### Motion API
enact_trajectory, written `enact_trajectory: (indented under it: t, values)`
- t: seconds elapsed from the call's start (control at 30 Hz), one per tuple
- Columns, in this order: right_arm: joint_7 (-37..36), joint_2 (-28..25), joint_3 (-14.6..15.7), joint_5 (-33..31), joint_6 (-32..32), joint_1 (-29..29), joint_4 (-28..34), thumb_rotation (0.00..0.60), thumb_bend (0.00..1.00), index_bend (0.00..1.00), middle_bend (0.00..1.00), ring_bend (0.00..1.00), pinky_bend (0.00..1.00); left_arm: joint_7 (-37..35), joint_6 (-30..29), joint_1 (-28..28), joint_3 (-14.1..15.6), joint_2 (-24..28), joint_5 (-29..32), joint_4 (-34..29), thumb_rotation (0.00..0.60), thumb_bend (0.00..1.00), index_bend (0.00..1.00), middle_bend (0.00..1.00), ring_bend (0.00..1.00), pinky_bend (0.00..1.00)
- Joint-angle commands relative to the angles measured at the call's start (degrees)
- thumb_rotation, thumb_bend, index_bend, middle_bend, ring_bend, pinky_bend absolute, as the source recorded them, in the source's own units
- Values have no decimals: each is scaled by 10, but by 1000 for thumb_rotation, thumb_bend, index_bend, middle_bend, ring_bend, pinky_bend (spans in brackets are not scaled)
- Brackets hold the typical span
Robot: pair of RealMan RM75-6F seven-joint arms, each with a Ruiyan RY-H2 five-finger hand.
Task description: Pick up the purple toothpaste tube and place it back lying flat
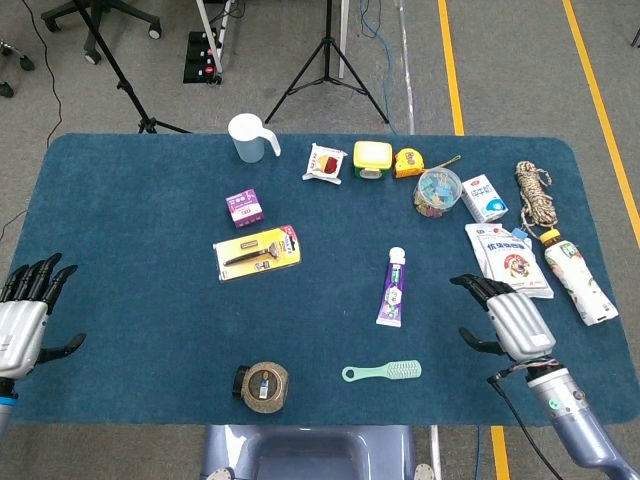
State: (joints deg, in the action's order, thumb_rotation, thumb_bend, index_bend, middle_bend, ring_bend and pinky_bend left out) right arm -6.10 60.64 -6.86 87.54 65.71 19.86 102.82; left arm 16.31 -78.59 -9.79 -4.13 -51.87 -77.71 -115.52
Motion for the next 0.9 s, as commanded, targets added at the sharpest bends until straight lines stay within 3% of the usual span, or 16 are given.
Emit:
enact_trajectory:
  t: [0.03, 0.3, 0.57, 0.9]
  values:
    - [-1, 10, -18, -27, -85, 60, -10, 600, 334, 162, 211, 235, 259, 0, 6, -7, -5, 6, 4, -3, 600, 181, 88, 25, 11, 12]
    - [4, 42, -37, -88, -182, 133, -45, 600, 334, 166, 231, 237, 259, -3, 13, -17, -12, 16, 12, -5, 600, 180, 93, 25, 11, 12]
    - [103, 66, -39, -184, -269, 202, -93, 600, 334, 208, 244, 238, 259, -3, 18, -21, -11, 23, 14, -6, 600, 182, 105, 25, 11, 12]
    - [181, 75, -15, -279, -324, 263, -136, 600, 334, 216, 250, 240, 259, -1, 17, -20, -7, 25, 18, -7, 600, 180, 105, 25, 10, 12]
